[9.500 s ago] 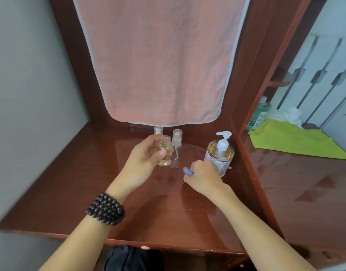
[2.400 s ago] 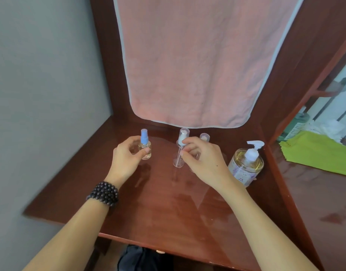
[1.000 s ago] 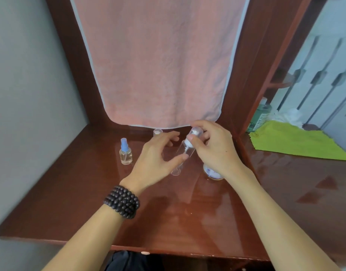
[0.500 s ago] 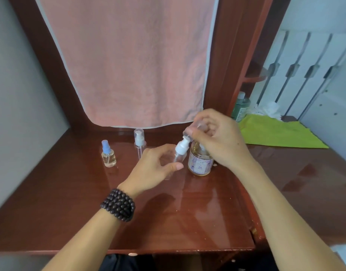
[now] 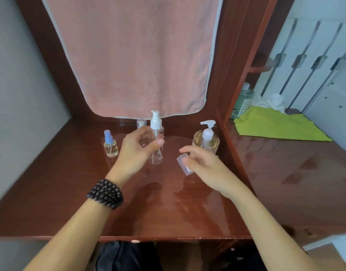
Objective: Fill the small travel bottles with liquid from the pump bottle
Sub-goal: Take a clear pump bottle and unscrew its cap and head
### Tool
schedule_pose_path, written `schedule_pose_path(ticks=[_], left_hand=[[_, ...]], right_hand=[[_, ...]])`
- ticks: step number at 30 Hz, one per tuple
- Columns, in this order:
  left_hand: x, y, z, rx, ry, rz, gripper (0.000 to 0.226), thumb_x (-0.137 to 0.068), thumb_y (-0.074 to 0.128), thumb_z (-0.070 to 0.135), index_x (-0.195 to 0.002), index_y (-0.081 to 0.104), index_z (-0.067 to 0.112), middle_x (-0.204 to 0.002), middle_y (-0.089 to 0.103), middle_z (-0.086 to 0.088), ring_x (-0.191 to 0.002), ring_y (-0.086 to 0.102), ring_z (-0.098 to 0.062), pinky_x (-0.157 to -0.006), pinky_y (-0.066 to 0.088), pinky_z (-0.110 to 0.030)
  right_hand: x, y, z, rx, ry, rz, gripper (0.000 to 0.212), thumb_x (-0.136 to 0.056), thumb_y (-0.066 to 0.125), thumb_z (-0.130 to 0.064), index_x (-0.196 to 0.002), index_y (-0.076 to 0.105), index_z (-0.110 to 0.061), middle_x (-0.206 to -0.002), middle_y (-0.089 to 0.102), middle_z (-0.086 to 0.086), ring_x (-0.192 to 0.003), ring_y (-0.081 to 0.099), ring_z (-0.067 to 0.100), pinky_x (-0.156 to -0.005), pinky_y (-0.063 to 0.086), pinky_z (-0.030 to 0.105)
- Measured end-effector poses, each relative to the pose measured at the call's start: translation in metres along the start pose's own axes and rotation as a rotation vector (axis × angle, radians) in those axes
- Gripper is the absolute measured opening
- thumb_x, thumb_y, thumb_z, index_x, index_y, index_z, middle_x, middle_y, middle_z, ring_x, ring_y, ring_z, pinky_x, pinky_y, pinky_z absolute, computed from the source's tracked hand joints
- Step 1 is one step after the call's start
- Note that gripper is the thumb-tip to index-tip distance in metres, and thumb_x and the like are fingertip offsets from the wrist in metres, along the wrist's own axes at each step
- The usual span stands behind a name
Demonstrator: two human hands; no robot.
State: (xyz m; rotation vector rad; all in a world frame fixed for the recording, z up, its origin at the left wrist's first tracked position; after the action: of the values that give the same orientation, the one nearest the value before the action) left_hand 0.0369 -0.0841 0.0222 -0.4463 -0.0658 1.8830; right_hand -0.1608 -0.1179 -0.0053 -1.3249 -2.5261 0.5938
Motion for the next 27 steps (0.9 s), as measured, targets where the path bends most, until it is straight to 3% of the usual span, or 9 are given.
schedule_pose_path(ticks=[4,7,12,17,20,23,27], left_hand=[[0.004,0.005,-0.002,0.034,-0.016,-0.027,0.043,-0.083,0.076,0.035,-0.123,0.068,0.020,-0.110,0.077,0.003,-0.107,0.071,-0.015,-0.100,0.053,-0.054],[0.007,0.011,-0.007,0.041,-0.039,-0.060,0.037,-0.089,0.077,0.023,-0.123,0.068,0.016,-0.111,0.077,0.002,-0.108,0.072,-0.015,-0.101,0.053,-0.052],[0.008,0.016,-0.007,0.038,-0.048,-0.082,0.032,-0.091,0.074,0.017,-0.122,0.068,0.015,-0.109,0.077,0.000,-0.106,0.072,-0.014,-0.100,0.054,-0.050],[0.009,0.022,-0.007,0.041,-0.046,-0.112,0.030,-0.090,0.075,0.016,-0.119,0.069,0.017,-0.107,0.078,0.001,-0.106,0.072,-0.014,-0.102,0.053,-0.049],[0.010,0.025,-0.007,0.036,-0.041,-0.122,0.028,-0.090,0.075,0.016,-0.117,0.070,0.018,-0.107,0.078,0.001,-0.105,0.072,-0.013,-0.103,0.053,-0.047],[0.012,0.028,-0.009,0.041,-0.046,-0.141,0.027,-0.090,0.075,0.016,-0.116,0.071,0.018,-0.106,0.078,0.002,-0.105,0.072,-0.013,-0.103,0.053,-0.045],[0.012,0.032,-0.011,0.018,-0.046,-0.167,0.026,-0.089,0.076,0.018,-0.115,0.071,0.022,-0.106,0.077,0.003,-0.105,0.071,-0.011,-0.101,0.052,-0.036]], right_hand=[[0.006,0.024,0.028,0.108,0.017,-0.038,0.033,-0.095,0.064,-0.027,-0.128,0.059,-0.032,-0.104,0.064,-0.005,-0.092,0.063,0.007,-0.086,0.050,0.022],[0.009,0.030,0.032,0.240,-0.040,-0.034,0.045,-0.083,0.075,-0.022,-0.125,0.059,-0.030,-0.103,0.063,-0.013,-0.095,0.063,0.002,-0.077,0.044,0.012],[0.010,0.030,0.031,0.453,-0.097,-0.052,0.024,-0.078,0.071,-0.022,-0.101,0.067,-0.025,-0.102,0.056,-0.012,-0.093,0.056,0.005,-0.081,0.049,0.020],[0.009,0.035,0.026,0.540,-0.099,-0.132,0.008,-0.075,0.064,-0.025,-0.079,0.061,-0.032,-0.097,0.052,-0.011,-0.088,0.053,0.008,-0.079,0.052,0.030],[0.006,0.040,0.031,0.571,-0.068,-0.191,0.011,-0.077,0.067,-0.022,-0.084,0.060,-0.026,-0.098,0.047,-0.010,-0.087,0.051,0.010,-0.079,0.051,0.031],[0.005,0.043,0.034,0.592,-0.046,-0.220,0.019,-0.078,0.068,-0.025,-0.090,0.056,-0.034,-0.100,0.046,-0.012,-0.092,0.052,0.014,-0.083,0.052,0.035],[0.006,0.027,0.028,0.548,0.002,-0.198,0.056,-0.080,0.072,-0.047,-0.130,0.050,-0.036,-0.110,0.048,-0.017,-0.096,0.051,0.004,-0.086,0.049,0.027]])
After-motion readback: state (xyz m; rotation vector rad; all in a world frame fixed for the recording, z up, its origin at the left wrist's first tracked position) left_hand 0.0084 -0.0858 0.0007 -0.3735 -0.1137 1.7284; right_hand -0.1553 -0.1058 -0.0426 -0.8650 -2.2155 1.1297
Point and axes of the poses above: each hand's wrist, its own x-axis away from the middle knuckle, its own y-axis out of the palm, z = x × y, the point moved 10 cm from there along -x, towards the middle knuckle
